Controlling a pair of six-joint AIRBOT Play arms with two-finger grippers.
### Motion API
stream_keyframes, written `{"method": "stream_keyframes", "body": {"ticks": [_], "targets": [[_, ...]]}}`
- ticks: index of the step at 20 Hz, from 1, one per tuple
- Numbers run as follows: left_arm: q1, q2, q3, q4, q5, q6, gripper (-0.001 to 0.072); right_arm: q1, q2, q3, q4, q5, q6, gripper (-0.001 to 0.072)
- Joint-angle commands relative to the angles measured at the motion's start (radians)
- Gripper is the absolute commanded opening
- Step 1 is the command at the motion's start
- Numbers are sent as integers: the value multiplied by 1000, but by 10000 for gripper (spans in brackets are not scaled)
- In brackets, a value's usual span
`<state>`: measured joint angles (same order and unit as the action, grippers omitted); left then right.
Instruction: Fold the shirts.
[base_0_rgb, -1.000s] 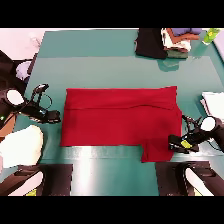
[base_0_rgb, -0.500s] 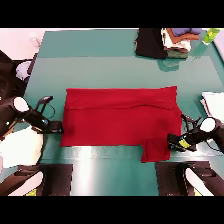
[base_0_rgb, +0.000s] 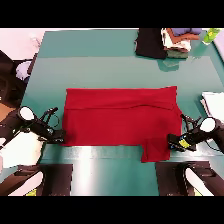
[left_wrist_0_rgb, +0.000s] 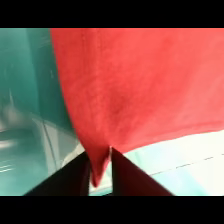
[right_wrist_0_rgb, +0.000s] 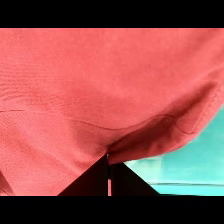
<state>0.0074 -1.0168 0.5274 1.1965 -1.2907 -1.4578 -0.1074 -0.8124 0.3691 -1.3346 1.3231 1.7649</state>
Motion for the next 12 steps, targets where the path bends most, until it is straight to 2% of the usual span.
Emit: {"method": "stream_keyframes", "body": {"ticks": [1,6,9,12], "targets": [[0,0,-5,-6,-2,31,28,0,0,27,-3,2,-5,23],[0,119,43,40,-50,14,26,1,7,163,-72,128,-38,22],[0,221,58,63,-153,-9,27,0,109,234,-134,200,-43,22],[0,229,126,60,-194,-8,27,0,201,325,-134,241,-45,21]]}}
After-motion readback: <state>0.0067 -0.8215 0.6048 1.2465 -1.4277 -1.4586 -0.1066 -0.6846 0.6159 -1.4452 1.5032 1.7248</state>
